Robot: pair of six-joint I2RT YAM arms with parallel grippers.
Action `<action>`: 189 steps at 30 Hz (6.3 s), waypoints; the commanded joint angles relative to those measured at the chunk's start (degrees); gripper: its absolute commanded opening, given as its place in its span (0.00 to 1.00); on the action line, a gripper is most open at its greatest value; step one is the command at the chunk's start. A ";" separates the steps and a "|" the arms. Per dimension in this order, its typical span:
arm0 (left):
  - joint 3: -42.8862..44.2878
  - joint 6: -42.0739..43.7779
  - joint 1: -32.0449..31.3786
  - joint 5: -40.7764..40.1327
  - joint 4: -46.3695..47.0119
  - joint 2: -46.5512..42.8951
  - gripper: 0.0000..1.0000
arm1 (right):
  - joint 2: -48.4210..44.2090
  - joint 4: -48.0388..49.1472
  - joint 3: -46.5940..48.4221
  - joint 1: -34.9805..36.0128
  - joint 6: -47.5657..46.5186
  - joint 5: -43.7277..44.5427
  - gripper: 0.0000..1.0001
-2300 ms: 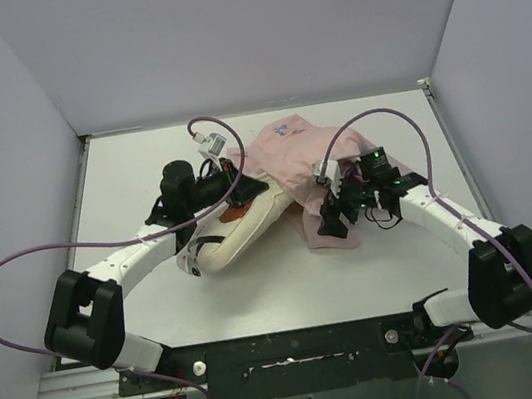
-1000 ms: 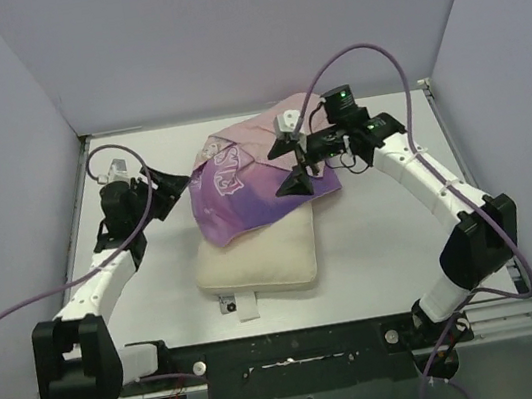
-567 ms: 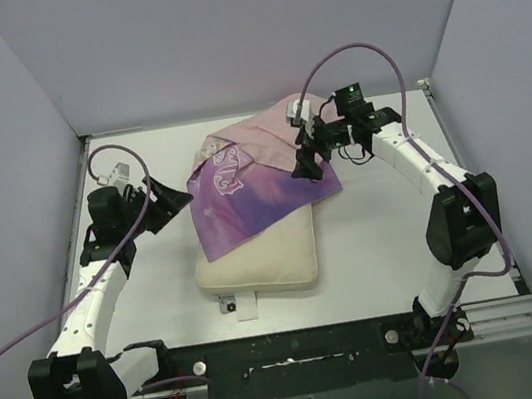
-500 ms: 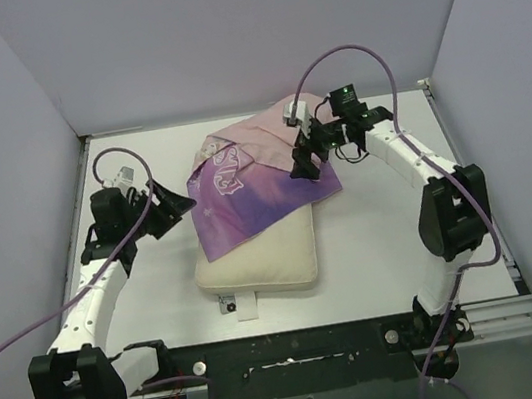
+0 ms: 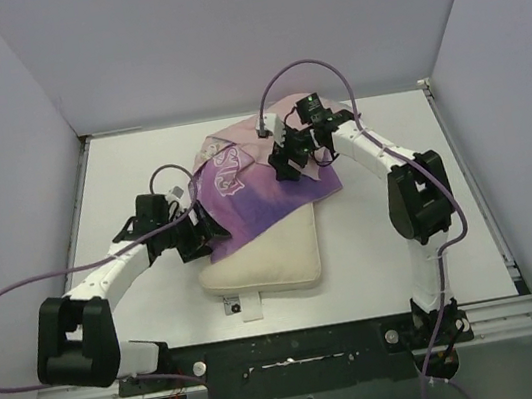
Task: Put the pillow into the pillowcase
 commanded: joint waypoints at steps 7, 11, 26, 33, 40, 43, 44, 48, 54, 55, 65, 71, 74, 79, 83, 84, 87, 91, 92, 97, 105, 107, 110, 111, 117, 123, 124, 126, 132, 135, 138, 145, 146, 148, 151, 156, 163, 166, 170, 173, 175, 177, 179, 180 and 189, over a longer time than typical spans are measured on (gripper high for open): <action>12.24 12.36 -5.24 -5.56 -9.65 12.27 0.44 | 1.88 2.28 1.39 -1.82 -2.91 9.51 0.51; 14.07 16.42 -5.07 -7.68 -13.04 12.76 0.17 | 0.59 1.65 1.09 -2.68 -2.66 8.27 0.27; 23.89 34.73 -1.99 -14.61 -25.66 13.46 0.00 | -9.87 -7.95 0.44 -6.62 -0.65 -10.36 0.00; 30.64 46.07 2.71 -17.17 -26.79 14.72 0.00 | -22.43 -8.71 -5.28 -6.87 -2.77 -18.23 0.00; 43.76 47.27 4.55 -15.44 -28.53 23.46 0.00 | -20.26 6.59 -2.20 -13.95 7.07 5.11 0.00; 49.49 43.61 4.21 -12.95 -28.57 25.56 0.02 | -14.98 8.35 1.67 -17.53 5.95 12.69 0.00; 50.70 42.33 4.16 -12.40 -28.24 25.71 0.08 | -13.66 9.18 2.20 -18.46 4.53 15.21 0.00; 51.49 36.84 4.21 -11.00 -25.75 23.34 0.32 | -8.92 14.42 2.86 -20.73 -1.73 26.81 0.01; 42.34 28.87 6.03 -8.76 -21.06 13.61 0.61 | -6.44 12.34 8.53 -22.77 1.22 26.48 0.40; 40.23 27.23 6.81 -7.28 -20.42 11.60 0.62 | -7.57 10.76 8.97 -22.77 2.16 22.09 0.48; 15.35 6.99 13.21 5.94 -18.55 -7.01 0.63 | -21.29 -4.26 -6.78 -13.70 1.89 -37.11 0.98; 6.14 -3.01 13.29 -0.20 -23.94 -19.57 0.71 | -29.60 -10.56 -23.06 6.56 -11.24 -19.15 0.98; 4.23 -5.67 13.28 -6.21 -30.86 -22.70 0.90 | -30.21 -5.81 -28.65 11.53 -8.59 -9.35 0.98; -1.80 -11.30 13.11 -5.84 -33.29 -24.51 0.96 | -26.67 -0.63 -31.70 15.60 -5.14 3.35 0.97; -6.48 -14.44 12.31 -5.09 -28.61 -25.18 0.96 | -22.82 0.16 -29.25 16.92 -3.40 9.17 0.81; -7.48 -14.59 12.18 -4.71 -27.63 -24.38 0.95 | -22.30 0.26 -28.66 16.93 -3.02 9.95 0.78; -9.84 -14.65 11.56 -2.87 -24.04 -20.32 0.92 | -21.91 0.76 -28.37 17.09 -3.11 11.65 0.64; -9.17 -13.47 9.97 -1.88 -18.72 -14.72 0.89 | -22.18 0.86 -28.46 17.17 -3.24 12.58 0.35; -8.45 -12.70 9.75 -1.87 -17.92 -13.53 0.87 | -22.34 0.23 -28.05 17.17 -3.24 11.76 0.27; -3.46 -6.72 9.69 -1.95 -14.70 -8.22 0.74 | -22.60 -3.78 -23.92 17.01 -3.11 4.71 0.00; 1.05 -6.11 9.47 6.45 1.56 -0.97 0.27 | -19.85 -8.02 -12.89 16.40 -0.85 -9.08 0.00; 2.16 -8.19 8.94 9.32 6.97 0.46 0.13 | -17.92 -6.48 -8.32 16.75 3.55 -11.51 0.00; 4.88 -11.50 6.25 11.76 14.23 2.61 0.03 | -13.62 -2.37 -2.37 17.42 12.81 -11.35 0.00; 6.07 -11.90 5.08 12.04 15.21 3.29 0.03 | -12.34 -0.73 -0.94 17.45 15.14 -10.88 0.00; 6.68 -11.87 1.24 11.95 16.07 5.32 0.03 | -7.49 1.30 -3.43 16.94 15.91 -3.90 0.00; 4.64 -6.41 3.28 6.32 8.72 0.74 0.34 | -8.42 -4.37 -9.89 10.66 10.03 -7.79 0.18; 4.40 -5.36 4.39 4.82 7.37 -0.69 0.42 | -9.58 -6.06 -9.65 9.77 7.38 -11.17 0.28; 3.38 -4.15 7.31 4.24 7.27 -3.49 0.56 | -11.47 -10.46 -7.78 8.33 1.10 -17.26 0.48; 1.39 -1.56 15.28 6.56 9.32 -10.38 0.97 | -15.37 -23.82 -2.40 3.41 -17.35 -26.33 0.73; 0.88 -1.07 15.18 11.21 13.16 -10.19 0.98 | -16.80 -26.80 -1.67 0.25 -21.59 -26.60 0.79; 0.91 0.20 13.74 12.98 16.50 -10.62 0.98 | -17.81 -28.23 -2.89 -3.82 -24.09 -25.70 0.79; 12.65 28.61 -11.39 -13.46 -3.91 -9.33 0.96 | -20.60 -23.99 -11.12 -16.97 -20.70 -24.32 0.79; 13.91 30.87 -15.47 -17.24 -6.29 -8.14 0.96 | -20.86 -22.14 -12.28 -18.43 -18.83 -23.32 0.79; 16.14 34.98 -25.48 -25.28 -8.44 -5.46 0.97 | -21.31 -18.13 -14.63 -21.35 -14.83 -20.35 0.79; 18.50 38.90 -34.86 -34.86 -8.51 -1.32 0.98 | -21.96 -12.36 -17.58 -25.07 -10.30 -11.53 0.79; 22.78 39.00 -41.73 -40.79 -9.08 8.68 0.98 | -23.74 -9.78 -21.48 -27.59 -13.07 1.53 0.79; 29.46 36.35 -47.25 -50.10 -12.95 20.90 0.98 | -25.45 -2.44 -29.68 -28.61 -10.80 13.51 0.80; 31.55 35.61 -48.64 -56.18 -15.69 24.94 0.97 | -25.28 -0.30 -30.80 -29.77 -9.70 15.54 0.80; 33.48 32.86 -48.59 -57.72 -21.02 30.25 0.81 | -23.78 1.81 -30.94 -31.65 -8.08 16.40 0.79; 34.82 30.38 -48.33 -58.26 -24.08 33.51 0.32 | -22.07 3.10 -30.53 -31.97 -7.63 16.60 0.77; 35.13 30.00 -48.03 -57.50 -24.16 33.32 0.13 | -20.68 3.28 -29.82 -31.88 -7.15 16.31 0.73; 34.98 30.55 -47.62 -55.58 -22.98 31.48 0.01 | -19.23 2.29 -28.30 -31.87 -6.57 15.27 0.63; 34.10 31.29 -46.84 -53.27 -21.02 28.22 0.00 | -18.34 1.08 -26.75 -31.97 -6.17 14.02 0.43; 33.54 31.42 -46.08 -52.20 -19.93 26.29 0.00 | -18.23 0.56 -25.97 -31.97 -6.13 13.27 0.32; 28.06 30.61 -34.86 -36.67 -12.47 7.62 0.00 | -18.99 -3.28 -10.42 -34.99 -4.29 7.22 0.00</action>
